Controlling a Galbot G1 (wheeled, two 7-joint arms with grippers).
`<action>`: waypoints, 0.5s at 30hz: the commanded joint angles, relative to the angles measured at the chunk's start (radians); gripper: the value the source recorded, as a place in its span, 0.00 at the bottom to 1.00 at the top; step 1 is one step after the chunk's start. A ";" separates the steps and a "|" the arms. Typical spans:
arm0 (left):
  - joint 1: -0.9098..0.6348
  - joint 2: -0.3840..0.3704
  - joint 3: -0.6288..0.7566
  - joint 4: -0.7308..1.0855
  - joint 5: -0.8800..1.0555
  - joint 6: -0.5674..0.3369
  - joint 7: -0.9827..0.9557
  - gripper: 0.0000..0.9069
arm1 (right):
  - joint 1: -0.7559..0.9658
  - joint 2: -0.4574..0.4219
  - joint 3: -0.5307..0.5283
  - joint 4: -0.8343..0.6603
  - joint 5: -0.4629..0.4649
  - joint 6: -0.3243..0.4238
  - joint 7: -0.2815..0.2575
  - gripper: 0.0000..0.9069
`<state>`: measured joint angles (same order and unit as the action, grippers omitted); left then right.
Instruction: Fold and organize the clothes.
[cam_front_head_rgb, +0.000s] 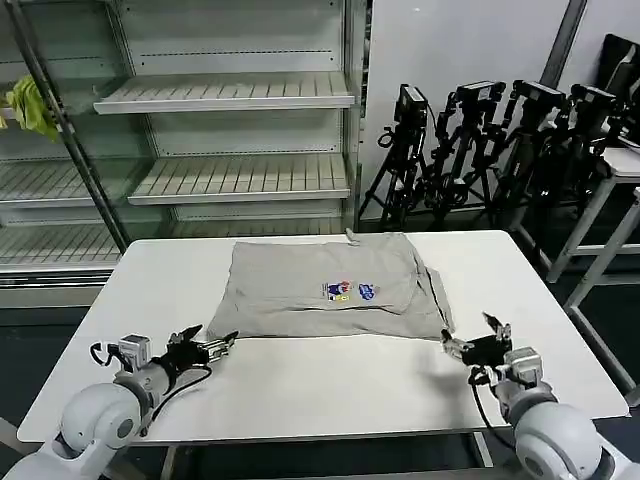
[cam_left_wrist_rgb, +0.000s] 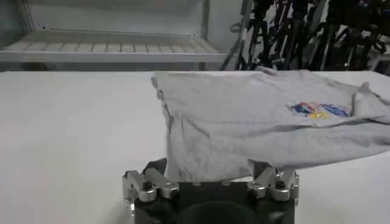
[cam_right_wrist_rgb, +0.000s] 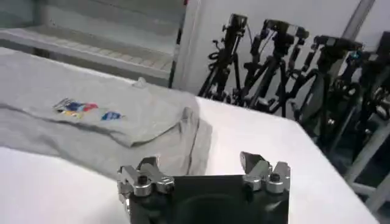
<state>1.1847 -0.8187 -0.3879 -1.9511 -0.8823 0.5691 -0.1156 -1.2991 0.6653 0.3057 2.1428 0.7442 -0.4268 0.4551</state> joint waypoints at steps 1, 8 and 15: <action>-0.009 -0.009 0.018 0.030 0.013 0.007 0.009 1.00 | -0.048 0.060 0.003 -0.010 -0.034 0.008 -0.001 1.00; -0.040 -0.019 0.035 0.070 0.032 0.004 0.024 1.00 | 0.001 0.094 -0.017 -0.066 -0.053 0.026 -0.020 1.00; -0.055 -0.021 0.041 0.087 0.043 0.000 0.033 1.00 | 0.086 0.133 -0.063 -0.139 -0.071 0.047 -0.037 1.00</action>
<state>1.1455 -0.8389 -0.3531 -1.8888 -0.8493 0.5698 -0.0883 -1.2670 0.7568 0.2688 2.0647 0.6913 -0.3928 0.4273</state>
